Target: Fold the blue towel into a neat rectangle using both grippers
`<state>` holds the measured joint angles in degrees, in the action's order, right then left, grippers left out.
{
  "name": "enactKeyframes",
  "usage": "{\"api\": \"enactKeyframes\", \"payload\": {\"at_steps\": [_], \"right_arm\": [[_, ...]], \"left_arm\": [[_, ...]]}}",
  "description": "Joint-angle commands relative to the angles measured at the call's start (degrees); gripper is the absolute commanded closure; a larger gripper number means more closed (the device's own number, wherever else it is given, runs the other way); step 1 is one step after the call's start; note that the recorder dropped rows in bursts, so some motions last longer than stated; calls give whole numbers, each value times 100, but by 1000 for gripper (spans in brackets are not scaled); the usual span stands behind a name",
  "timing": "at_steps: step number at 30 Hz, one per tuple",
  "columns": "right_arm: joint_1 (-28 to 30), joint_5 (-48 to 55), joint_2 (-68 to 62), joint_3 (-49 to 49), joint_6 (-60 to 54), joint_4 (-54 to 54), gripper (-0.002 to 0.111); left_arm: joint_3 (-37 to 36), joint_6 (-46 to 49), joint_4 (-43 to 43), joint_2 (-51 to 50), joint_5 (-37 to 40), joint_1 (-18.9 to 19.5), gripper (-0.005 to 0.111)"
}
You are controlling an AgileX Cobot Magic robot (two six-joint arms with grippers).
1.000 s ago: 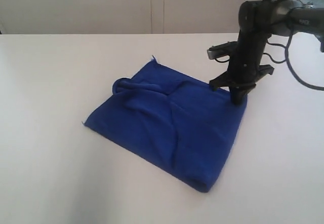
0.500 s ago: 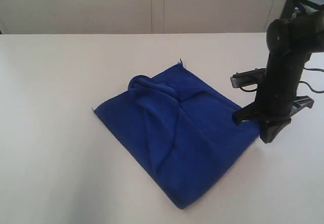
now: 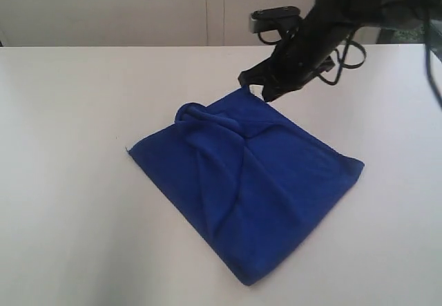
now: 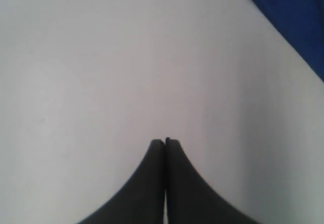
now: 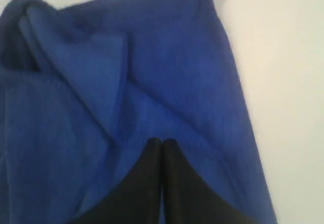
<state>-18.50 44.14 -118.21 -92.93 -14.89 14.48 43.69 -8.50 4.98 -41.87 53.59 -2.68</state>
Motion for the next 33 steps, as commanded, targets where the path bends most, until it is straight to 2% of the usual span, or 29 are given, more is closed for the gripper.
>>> {"api": "enactKeyframes", "payload": {"at_steps": [1,5,9,15,27,33], "right_arm": [[-82,-342,-1182,-1185,-161,6,108],[-82,-352,-1897,-1936,-161,-76,108],[-72,-177,-2249,-2257,-145,-408,108],[208,-15,-2262,-2257,46,-568,108],[1380,1059,-2262,-2257,1171,-1448,108],[1366,990,-1417,-2257,1489,-1322,108]], "left_arm": [[-31,-34,32,45,90,17,107],[-31,-34,32,45,90,17,107],[-31,-34,32,45,90,17,107],[-31,-34,32,45,90,17,107],[-31,-34,32,45,90,17,107],[-31,-34,32,45,90,17,107]]}}
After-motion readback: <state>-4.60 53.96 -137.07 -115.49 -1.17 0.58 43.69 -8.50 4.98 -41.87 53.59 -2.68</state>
